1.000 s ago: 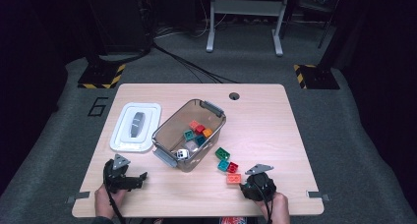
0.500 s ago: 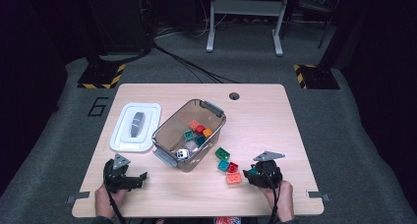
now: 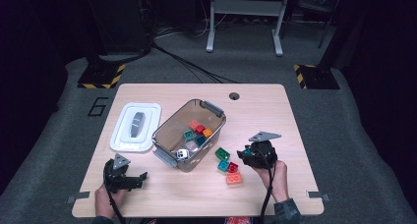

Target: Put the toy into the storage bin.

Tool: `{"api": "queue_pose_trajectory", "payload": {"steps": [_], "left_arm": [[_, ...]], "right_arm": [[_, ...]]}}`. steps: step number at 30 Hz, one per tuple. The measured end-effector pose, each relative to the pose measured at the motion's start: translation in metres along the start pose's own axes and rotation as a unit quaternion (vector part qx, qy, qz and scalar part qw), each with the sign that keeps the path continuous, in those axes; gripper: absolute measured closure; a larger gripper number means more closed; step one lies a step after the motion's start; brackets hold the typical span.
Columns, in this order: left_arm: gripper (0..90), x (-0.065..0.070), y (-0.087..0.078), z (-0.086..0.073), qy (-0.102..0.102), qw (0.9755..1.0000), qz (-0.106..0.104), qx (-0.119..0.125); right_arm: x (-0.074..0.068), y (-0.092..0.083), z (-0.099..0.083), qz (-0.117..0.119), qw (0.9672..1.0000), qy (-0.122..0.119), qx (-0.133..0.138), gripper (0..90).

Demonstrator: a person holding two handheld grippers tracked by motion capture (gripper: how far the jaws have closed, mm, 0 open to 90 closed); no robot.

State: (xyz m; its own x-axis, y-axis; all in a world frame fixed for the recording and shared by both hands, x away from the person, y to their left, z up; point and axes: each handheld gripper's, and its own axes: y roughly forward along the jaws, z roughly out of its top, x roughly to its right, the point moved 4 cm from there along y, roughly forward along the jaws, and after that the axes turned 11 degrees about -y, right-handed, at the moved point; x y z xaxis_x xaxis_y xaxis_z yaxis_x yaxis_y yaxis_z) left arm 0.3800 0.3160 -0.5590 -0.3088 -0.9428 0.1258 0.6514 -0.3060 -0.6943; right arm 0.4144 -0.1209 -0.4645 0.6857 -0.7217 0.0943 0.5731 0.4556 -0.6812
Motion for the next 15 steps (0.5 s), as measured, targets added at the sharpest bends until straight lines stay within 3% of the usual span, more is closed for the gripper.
{"api": "queue_pose_trajectory", "payload": {"steps": [15], "left_arm": [[3.1, 0.000, 0.000, 0.000, 0.001, 1.0000, -0.001, 0.002]], "right_arm": [[0.008, 0.002, 0.058, -0.001, 0.9994, -0.029, 0.021, 58.3]]}}
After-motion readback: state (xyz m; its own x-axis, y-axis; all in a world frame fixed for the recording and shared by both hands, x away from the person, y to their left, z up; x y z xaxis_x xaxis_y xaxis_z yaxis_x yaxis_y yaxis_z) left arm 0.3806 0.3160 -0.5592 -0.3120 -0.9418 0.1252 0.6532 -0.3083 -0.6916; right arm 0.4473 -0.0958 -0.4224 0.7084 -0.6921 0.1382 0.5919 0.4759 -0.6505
